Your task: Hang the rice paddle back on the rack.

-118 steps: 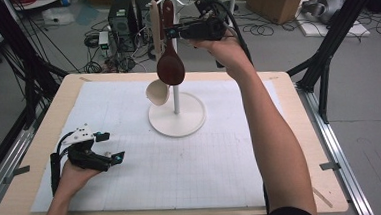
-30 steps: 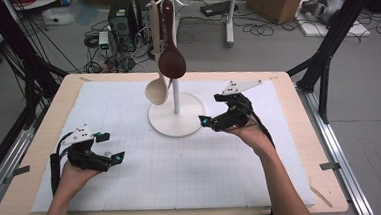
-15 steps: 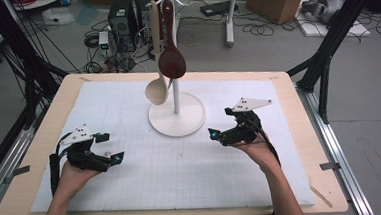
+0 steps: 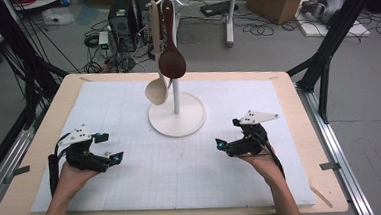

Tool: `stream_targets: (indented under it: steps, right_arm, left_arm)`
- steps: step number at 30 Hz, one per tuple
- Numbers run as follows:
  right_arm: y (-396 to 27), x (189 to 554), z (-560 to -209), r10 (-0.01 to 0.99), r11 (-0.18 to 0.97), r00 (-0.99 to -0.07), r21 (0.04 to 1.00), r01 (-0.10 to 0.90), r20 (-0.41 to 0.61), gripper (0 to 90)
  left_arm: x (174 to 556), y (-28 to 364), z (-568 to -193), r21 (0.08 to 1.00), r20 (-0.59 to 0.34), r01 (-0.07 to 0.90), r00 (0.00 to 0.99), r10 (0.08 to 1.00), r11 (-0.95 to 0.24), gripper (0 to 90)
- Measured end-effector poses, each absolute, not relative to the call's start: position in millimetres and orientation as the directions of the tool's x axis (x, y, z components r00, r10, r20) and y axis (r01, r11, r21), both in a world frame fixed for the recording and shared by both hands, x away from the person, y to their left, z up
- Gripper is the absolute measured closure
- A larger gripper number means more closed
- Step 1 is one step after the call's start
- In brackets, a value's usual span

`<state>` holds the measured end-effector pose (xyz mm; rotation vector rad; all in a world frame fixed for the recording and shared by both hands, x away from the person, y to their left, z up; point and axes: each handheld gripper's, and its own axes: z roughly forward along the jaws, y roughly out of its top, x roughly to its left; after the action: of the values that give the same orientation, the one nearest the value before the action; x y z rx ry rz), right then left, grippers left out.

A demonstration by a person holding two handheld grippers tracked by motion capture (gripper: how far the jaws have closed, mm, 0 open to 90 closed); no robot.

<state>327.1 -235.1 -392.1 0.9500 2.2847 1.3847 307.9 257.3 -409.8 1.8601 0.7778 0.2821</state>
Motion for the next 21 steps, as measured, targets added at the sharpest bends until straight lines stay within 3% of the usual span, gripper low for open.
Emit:
stream_targets:
  steps: [21]
  right_arm:
    - [-258.4,302.4,-430.0,0.714,0.251,-0.686,0.862,0.440,0.143,0.4]
  left_arm:
    - [299.4,251.9,-416.6,0.882,-0.169,0.400,0.762,0.625,-0.249,1.7]
